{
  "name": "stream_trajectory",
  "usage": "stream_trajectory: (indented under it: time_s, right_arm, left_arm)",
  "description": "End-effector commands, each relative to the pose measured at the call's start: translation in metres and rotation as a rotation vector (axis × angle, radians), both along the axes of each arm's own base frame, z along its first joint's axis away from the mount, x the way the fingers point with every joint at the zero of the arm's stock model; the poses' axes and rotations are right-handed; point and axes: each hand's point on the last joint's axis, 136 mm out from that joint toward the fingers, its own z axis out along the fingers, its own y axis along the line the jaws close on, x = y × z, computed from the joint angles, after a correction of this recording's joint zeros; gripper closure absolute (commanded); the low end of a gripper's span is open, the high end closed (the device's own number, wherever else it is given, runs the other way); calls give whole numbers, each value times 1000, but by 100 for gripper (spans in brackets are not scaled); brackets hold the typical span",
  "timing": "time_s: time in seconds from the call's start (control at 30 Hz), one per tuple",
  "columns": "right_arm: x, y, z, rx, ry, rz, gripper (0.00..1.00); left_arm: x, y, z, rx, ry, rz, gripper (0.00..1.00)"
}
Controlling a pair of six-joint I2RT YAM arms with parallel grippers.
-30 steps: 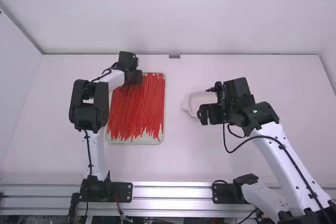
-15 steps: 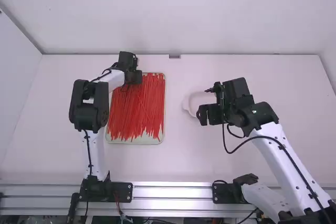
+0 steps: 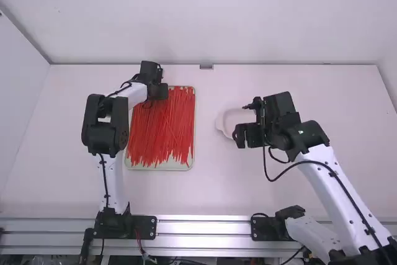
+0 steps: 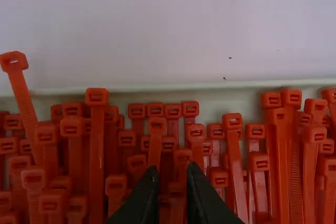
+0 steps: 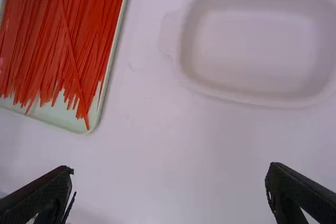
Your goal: Fasten the cable tie
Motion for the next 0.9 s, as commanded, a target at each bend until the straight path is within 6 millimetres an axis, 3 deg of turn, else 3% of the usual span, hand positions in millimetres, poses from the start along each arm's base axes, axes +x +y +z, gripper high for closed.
stream_trajectory:
  time_s: [0.0,0.3,0.53,0.87]
  right_arm:
    - [4,3,10,9,-20,5,2]
    - [4,2,10,8,-19,3,2]
    - [5,0,10,11,-18,-6,2]
    - [4,3,10,11,-19,5,2]
  left_arm:
    - [-7,0,-15,0,35,-10,83]
    - [-7,0,-15,1,35,-11,82]
    - [-9,3,-16,5,44,-11,94]
    - [-3,4,-12,0,15,2,98]
